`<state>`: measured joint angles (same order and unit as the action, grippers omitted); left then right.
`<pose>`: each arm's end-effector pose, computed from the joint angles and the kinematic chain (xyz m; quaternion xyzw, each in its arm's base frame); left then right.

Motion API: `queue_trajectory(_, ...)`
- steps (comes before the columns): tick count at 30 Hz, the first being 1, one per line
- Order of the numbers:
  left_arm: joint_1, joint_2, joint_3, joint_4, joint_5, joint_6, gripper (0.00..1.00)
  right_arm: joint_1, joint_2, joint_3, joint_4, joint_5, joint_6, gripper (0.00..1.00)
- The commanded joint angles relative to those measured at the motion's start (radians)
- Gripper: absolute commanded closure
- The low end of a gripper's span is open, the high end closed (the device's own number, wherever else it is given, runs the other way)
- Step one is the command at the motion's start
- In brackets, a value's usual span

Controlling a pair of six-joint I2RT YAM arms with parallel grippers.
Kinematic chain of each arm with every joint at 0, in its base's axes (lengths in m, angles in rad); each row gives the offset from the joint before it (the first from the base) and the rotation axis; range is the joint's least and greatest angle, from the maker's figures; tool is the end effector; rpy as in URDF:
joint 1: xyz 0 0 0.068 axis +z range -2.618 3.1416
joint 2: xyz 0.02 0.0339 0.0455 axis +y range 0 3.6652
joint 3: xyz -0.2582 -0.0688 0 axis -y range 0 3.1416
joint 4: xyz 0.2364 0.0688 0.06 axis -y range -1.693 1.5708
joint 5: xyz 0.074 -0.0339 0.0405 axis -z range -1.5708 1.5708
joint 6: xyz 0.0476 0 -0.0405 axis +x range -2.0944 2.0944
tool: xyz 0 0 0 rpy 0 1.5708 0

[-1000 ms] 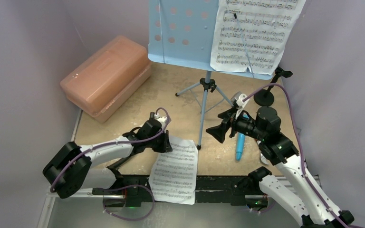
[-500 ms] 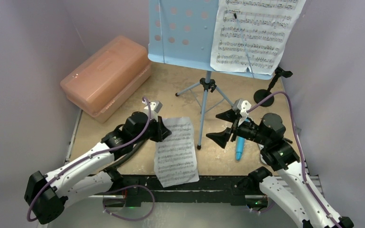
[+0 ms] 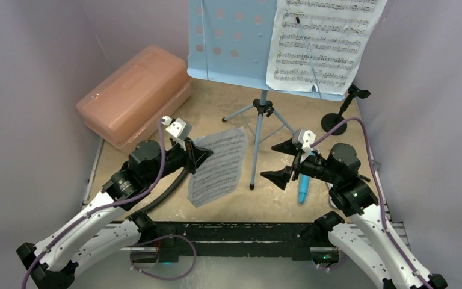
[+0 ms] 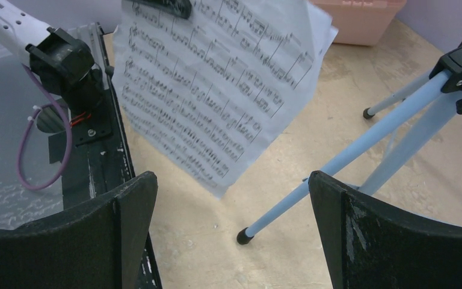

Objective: Set up the instrument practice props

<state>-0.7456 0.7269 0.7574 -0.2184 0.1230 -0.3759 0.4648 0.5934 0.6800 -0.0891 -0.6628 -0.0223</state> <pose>0.1287 -0.1268 0.3296 0.1798 0.7486 -0.3786 0.5138 0.1190 0.0924 0.3378 -0.3844 0.5943 0.3713 0.6010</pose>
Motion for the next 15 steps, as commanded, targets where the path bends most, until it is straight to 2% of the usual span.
queue_trajectory(1,0.007,-0.038,0.052,0.068,0.05,0.098,1.0,0.002,0.008,-0.004,0.056,-0.08,-0.024,0.02)
queue_trajectory(9,0.006,-0.043,0.094,0.117,0.12,0.129,1.0,0.002,0.015,-0.012,0.082,-0.069,-0.022,0.02)
queue_trajectory(15,0.006,-0.037,0.09,0.233,0.203,0.093,1.0,0.002,0.047,-0.012,0.11,-0.089,-0.027,0.02)
